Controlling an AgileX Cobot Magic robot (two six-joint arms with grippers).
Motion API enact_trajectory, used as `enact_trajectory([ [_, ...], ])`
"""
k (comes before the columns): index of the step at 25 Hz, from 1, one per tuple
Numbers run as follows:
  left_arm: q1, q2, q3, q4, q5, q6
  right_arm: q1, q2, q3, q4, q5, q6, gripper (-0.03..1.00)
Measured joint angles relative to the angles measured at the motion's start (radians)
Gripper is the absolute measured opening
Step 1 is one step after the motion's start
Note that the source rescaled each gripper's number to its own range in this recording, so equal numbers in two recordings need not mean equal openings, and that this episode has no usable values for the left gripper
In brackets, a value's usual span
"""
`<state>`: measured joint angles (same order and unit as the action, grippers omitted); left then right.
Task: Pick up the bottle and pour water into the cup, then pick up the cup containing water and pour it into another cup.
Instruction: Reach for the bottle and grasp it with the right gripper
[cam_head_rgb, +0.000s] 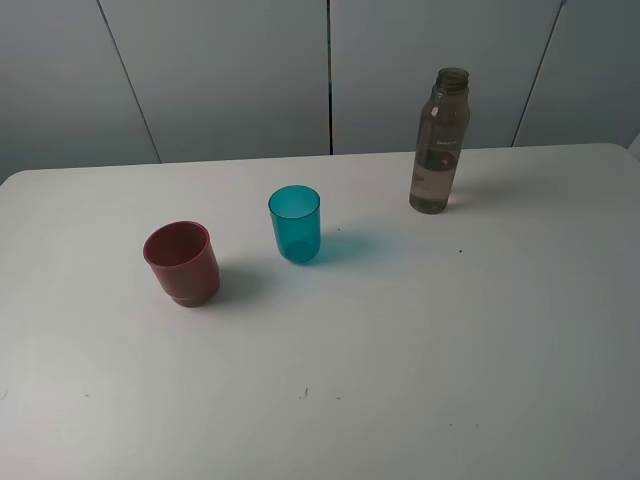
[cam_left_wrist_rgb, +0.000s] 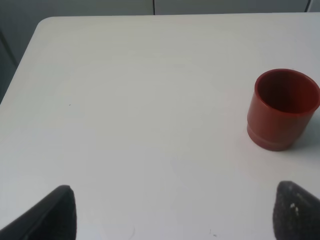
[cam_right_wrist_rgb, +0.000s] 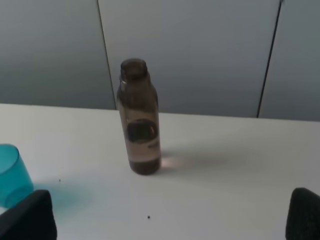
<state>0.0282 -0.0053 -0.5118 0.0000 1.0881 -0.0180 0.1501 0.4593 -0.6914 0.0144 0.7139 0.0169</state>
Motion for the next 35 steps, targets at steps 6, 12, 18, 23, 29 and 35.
enact_trajectory([
  [6,0.000,0.000,0.000,0.000,0.000,0.000,0.000,0.324,0.000,0.114,-0.201,-0.101,1.00],
  [12,0.000,0.000,0.000,0.000,0.000,0.000,0.078,0.657,0.000,0.216,-0.365,-0.244,1.00],
  [18,0.000,0.000,0.000,0.000,0.000,0.000,0.093,0.896,0.032,0.210,-0.655,-0.253,1.00],
  [23,0.000,0.000,0.000,0.000,0.000,0.000,0.093,1.092,0.071,0.183,-0.854,-0.198,1.00],
  [29,0.000,0.000,0.000,0.000,0.000,0.000,0.093,1.264,0.071,0.076,-1.033,-0.104,1.00],
  [35,0.000,0.000,0.000,0.000,0.000,0.000,0.093,1.391,0.071,-0.014,-1.255,0.011,1.00],
])
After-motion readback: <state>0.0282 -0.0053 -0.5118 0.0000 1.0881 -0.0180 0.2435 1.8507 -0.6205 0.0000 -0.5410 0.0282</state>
